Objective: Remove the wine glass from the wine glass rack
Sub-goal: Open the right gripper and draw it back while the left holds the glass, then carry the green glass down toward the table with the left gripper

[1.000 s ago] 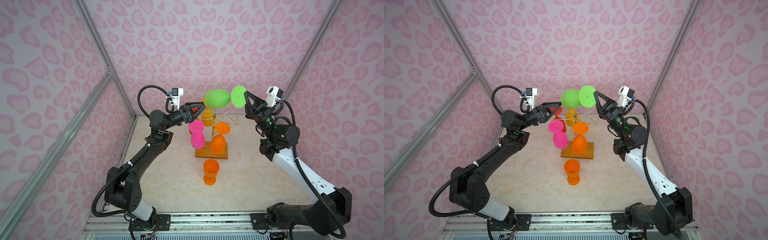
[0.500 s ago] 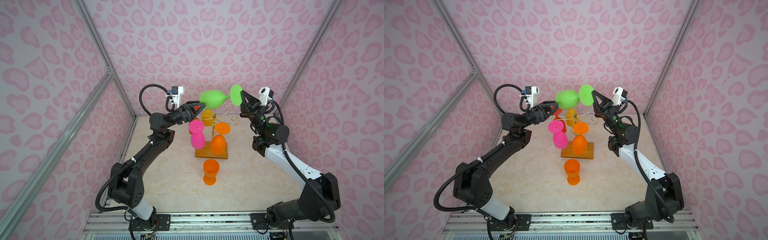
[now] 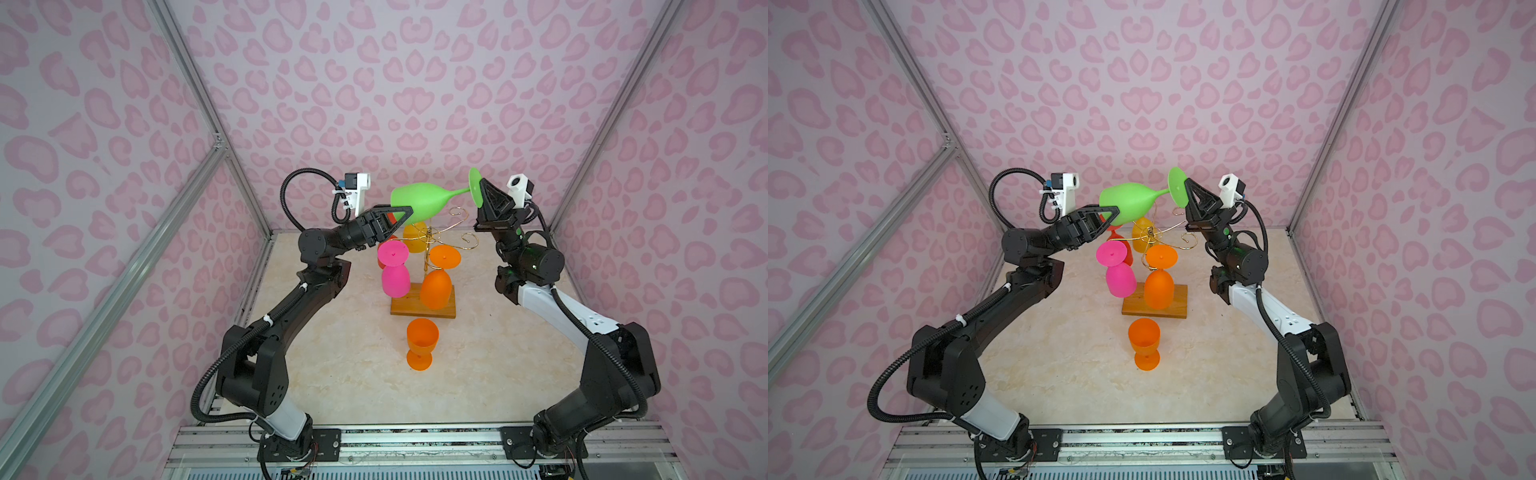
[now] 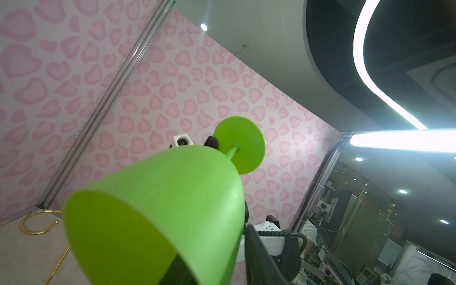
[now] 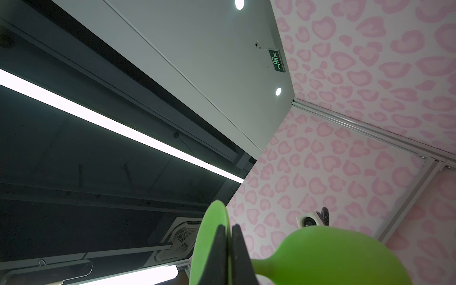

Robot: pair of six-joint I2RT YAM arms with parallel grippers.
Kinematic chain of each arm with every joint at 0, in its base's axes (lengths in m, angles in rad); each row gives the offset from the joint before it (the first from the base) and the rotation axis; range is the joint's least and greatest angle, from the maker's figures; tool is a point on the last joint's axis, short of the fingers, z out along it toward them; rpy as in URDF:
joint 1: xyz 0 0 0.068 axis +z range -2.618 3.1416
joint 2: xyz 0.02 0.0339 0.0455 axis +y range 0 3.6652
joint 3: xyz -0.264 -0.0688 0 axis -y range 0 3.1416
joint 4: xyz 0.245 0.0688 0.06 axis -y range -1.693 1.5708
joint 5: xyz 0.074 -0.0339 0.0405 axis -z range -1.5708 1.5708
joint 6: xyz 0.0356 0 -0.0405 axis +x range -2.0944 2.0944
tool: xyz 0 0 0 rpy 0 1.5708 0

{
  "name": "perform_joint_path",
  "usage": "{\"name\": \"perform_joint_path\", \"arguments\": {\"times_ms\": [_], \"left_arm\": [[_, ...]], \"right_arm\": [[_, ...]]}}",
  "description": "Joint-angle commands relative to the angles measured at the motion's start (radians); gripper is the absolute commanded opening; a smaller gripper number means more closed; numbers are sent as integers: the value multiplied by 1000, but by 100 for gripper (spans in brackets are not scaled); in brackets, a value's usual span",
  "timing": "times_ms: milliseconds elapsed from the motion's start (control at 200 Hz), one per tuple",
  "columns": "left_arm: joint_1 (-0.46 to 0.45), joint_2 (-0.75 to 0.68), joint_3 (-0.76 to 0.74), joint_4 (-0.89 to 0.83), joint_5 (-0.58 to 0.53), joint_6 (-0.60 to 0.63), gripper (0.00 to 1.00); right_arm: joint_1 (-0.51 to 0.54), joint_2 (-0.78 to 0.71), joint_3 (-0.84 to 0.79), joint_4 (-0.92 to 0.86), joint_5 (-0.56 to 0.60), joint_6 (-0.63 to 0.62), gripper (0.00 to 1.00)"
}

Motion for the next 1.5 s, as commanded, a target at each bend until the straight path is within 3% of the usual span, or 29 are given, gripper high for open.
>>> {"name": "perform_joint_path", "arguments": {"times_ms": [0,180,325,465,585,710,865,1050,1190,1495], "left_arm": [[-6,-7,11,71,29,-25,21],[-11,-27,8,85,37,-28,5],[-28,-70,15,47,73,20,3],[-50,-127,17,-64,121,117,2],[-85,-194,19,-306,165,313,2],[-139,-265,69,-764,142,680,2],[-238,-295,189,-1328,5,1094,2],[-399,-255,344,-1772,-236,1402,1],[-517,-186,436,-1977,-450,1513,1],[-686,-26,549,-2200,-743,1578,1]], "right_arm": [[-5,10,3,34,12,1,5],[-39,-7,-3,19,-6,-14,17],[-87,-58,-15,-46,-43,-74,25],[-151,-174,-44,-243,-105,-243,31],[-205,-308,-60,-536,-149,-479,35],[-240,-462,-33,-992,-100,-830,39],[-258,-589,7,-1390,73,-1139,40],[-333,-666,-25,-1528,184,-1219,42],[-393,-687,-68,-1542,196,-1206,42],[-477,-673,-131,-1538,172,-1164,42]]}}
